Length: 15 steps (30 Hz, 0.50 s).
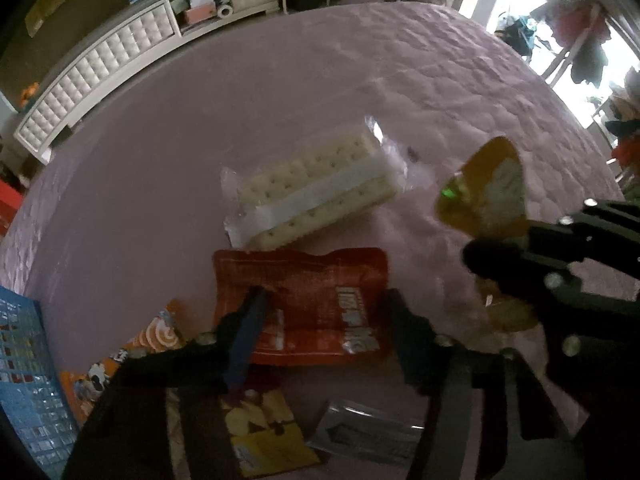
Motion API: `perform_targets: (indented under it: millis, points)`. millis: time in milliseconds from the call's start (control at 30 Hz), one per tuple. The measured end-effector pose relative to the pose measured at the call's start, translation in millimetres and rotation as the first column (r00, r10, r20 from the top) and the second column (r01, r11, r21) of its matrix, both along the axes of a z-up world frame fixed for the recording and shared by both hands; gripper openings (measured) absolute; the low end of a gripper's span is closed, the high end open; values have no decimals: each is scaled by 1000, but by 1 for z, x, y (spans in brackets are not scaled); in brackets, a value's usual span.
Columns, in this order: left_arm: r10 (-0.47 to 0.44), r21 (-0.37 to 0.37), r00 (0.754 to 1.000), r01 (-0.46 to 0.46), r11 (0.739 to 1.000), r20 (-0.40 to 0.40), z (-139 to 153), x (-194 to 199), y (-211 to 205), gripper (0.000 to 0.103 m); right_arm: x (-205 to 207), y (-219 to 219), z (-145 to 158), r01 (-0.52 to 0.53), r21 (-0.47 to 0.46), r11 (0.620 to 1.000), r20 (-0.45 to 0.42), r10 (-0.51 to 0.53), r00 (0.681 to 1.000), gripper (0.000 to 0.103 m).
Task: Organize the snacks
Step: 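Grasp the orange-yellow pouch with right tool while left grasps the red bag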
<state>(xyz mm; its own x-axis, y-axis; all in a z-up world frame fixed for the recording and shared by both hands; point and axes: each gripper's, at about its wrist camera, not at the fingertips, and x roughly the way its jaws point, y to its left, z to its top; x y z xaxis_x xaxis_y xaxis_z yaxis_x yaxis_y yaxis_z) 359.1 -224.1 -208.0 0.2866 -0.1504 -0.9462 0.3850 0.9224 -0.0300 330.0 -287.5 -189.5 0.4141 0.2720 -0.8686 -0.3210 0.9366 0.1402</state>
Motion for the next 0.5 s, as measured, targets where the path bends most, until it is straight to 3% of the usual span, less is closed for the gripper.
perform_targets:
  millis: [33,100,200,500]
  points:
    - [6,-2,1000,-6,1000,2,0,1,0,47,0,0,0,-4,8,1000,-4,4,1000,19]
    - [36,-21,999,-36,999,6,7,2,5,20,-1,0,-1,-7,15,1000,-7,7,1000,19]
    - [48,-75,999,-49,996,-15,10,4,15,2,0,-2,-1,-4,23,1000,-13,5,1000,19]
    - [-4,-69,1000,5,998,11,6,-6,14,0,-2,-1,-2,-14,27,1000,-10,14,1000,19]
